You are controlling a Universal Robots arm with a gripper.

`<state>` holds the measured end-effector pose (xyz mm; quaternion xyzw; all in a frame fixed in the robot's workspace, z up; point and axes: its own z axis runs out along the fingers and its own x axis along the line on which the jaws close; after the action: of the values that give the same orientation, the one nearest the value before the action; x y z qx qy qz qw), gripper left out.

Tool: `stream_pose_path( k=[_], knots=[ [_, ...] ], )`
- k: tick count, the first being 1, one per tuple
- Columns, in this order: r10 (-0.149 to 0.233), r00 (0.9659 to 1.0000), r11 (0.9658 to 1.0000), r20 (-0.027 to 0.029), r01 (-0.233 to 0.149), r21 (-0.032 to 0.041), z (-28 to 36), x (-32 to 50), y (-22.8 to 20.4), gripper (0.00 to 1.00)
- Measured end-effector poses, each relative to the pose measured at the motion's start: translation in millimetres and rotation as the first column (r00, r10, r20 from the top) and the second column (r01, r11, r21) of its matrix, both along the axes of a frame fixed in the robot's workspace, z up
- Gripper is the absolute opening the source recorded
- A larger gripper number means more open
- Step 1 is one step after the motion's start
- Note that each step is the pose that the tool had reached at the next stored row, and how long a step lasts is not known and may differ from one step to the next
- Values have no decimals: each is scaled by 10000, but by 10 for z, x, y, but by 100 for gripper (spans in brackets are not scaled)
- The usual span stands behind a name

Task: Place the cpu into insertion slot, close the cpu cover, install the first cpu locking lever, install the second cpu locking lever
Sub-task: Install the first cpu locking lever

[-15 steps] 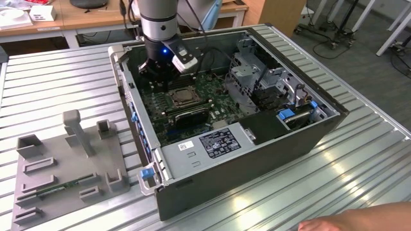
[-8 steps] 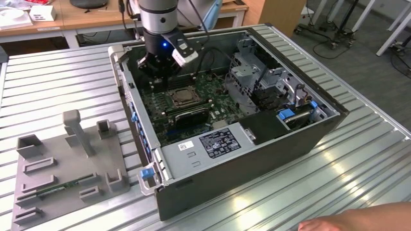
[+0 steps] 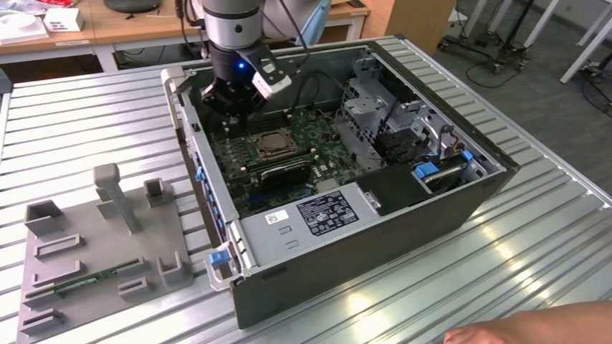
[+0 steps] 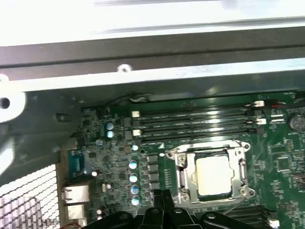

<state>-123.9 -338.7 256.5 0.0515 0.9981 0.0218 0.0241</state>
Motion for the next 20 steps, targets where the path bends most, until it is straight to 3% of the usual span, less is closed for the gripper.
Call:
stream_pose_path(
  k=[5, 20],
  knots=[
    [-1, 10000, 10000, -1, 1, 6, -2, -46, 24, 10],
    [0, 10000, 10000, -1, 0, 22, -12, -77, 236, 10]
  ],
)
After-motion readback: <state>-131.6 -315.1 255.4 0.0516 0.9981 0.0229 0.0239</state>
